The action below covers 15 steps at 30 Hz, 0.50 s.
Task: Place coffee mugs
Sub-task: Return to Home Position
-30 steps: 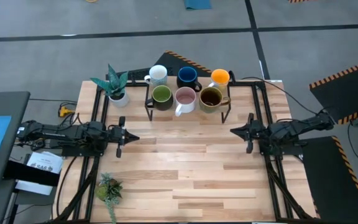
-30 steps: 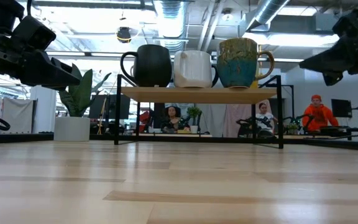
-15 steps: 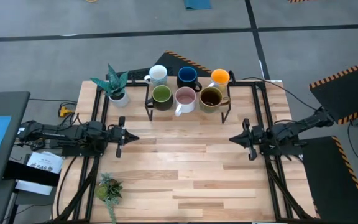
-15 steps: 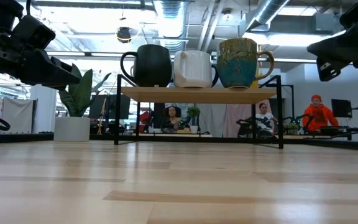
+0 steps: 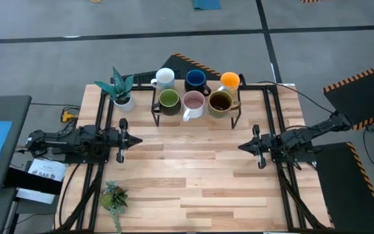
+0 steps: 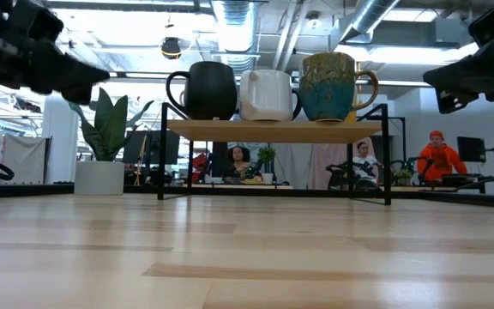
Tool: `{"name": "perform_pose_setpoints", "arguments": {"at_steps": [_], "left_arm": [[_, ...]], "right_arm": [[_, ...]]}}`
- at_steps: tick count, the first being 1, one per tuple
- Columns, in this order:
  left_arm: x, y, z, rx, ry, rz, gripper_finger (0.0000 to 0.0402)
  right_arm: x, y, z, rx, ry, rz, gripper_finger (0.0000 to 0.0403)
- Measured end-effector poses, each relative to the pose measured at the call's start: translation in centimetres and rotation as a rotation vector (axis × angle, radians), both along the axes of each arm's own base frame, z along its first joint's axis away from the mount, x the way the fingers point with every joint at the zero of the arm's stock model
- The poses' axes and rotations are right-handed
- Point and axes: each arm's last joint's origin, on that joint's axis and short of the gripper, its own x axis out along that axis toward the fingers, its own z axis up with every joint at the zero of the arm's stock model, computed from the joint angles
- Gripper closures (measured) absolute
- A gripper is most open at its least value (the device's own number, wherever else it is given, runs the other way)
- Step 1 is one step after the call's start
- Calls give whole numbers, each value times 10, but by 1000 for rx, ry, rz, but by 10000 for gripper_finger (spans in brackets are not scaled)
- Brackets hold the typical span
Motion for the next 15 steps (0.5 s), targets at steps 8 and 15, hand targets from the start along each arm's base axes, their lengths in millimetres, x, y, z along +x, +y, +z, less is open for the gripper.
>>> {"name": "perform_pose_setpoints", "arguments": {"at_steps": [8, 15], "left_arm": [[0, 0, -2, 1, 19, -6, 401], [0, 0, -2, 1, 20, -7, 401]], "right_arm": [[0, 0, -1, 1, 5, -3, 362], [0, 0, -1, 1, 5, -5, 361]]}}
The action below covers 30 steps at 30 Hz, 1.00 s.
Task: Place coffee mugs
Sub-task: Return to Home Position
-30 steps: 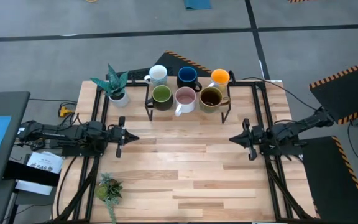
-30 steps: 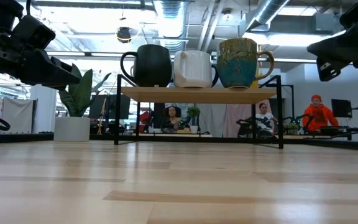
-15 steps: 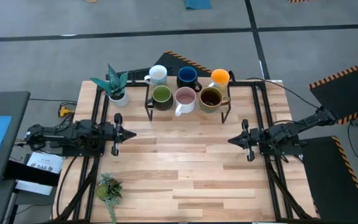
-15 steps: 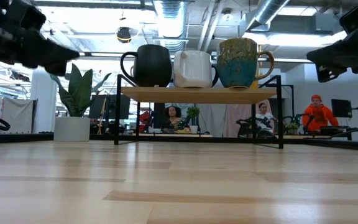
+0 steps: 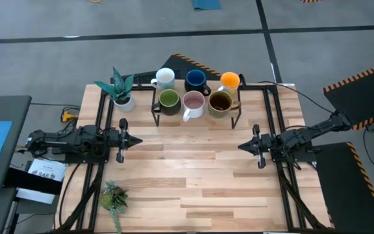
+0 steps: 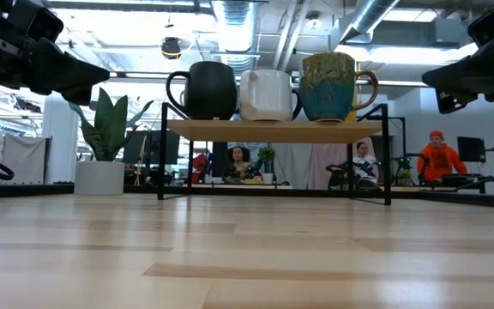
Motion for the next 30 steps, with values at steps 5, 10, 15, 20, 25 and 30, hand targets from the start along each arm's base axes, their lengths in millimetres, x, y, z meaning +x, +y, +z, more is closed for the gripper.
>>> {"name": "perform_pose_setpoints", "arguments": {"at_steps": [5, 10, 15, 20, 25, 30], "left_arm": [[0, 0, 0, 0, 0, 0, 401], [0, 0, 0, 0, 0, 0, 401], [0, 0, 0, 0, 0, 0, 401], [0, 0, 0, 0, 0, 0, 401], [0, 0, 0, 0, 0, 0, 401], [0, 0, 0, 0, 0, 0, 402]], "right_arm": [[0, 0, 0, 0, 0, -1, 361], [0, 0, 0, 0, -1, -1, 361], [-1, 0, 2, 7, -18, -2, 361], [-5, -8, 8, 36, -103, -57, 361], [-6, -17, 14, 53, -170, -153, 361], [-5, -24, 13, 44, -162, -227, 361]]}}
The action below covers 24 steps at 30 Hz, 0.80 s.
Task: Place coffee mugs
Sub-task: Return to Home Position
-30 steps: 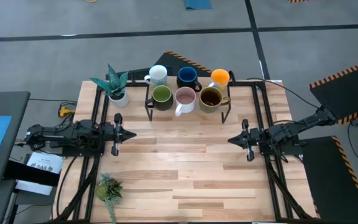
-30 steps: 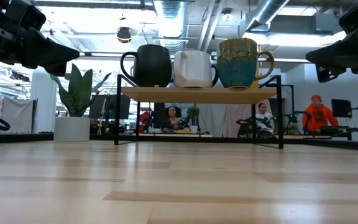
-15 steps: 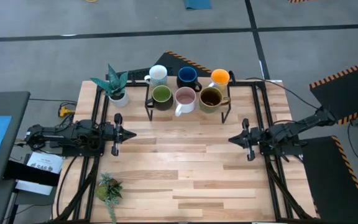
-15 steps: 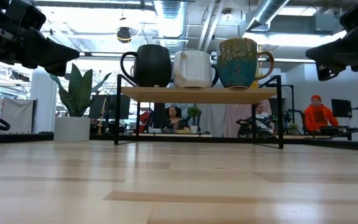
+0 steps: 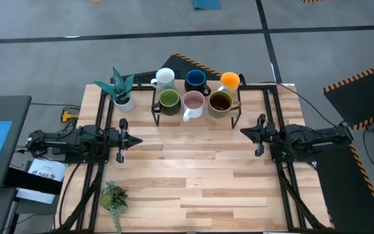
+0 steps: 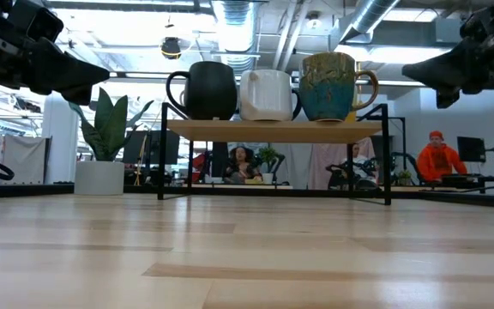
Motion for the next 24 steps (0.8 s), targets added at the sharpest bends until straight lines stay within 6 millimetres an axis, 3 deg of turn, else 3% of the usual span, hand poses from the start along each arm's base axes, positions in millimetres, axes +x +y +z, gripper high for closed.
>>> {"name": "perform_pose_setpoints", "arguments": {"at_steps": [24], "left_arm": [[0, 0, 0, 0, 5, 1, 401]], "right_arm": [[0, -4, -2, -5, 21, -41, 361]]}}
